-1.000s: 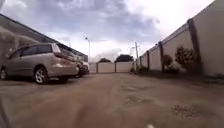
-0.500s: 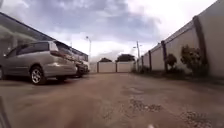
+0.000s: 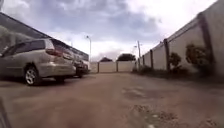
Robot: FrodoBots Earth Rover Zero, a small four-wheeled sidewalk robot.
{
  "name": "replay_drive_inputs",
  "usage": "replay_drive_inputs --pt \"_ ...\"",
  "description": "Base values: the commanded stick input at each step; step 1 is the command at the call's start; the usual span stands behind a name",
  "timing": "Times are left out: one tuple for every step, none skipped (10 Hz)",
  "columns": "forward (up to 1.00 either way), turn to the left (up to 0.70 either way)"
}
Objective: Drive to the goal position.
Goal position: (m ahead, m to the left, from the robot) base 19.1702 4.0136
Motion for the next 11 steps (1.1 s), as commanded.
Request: replay_drive_inputs --pt "0.7 0.0" --pt "0.7 0.0" --pt "0.7 0.0" --pt "0.7 0.0" --pt "0.7 0.0" --pt "0.7 0.0" --pt "0.7 0.0" --pt "0.7 0.0" --pt "0.7 0.0" --pt "0.7 0.0" --pt "0.7 0.0"
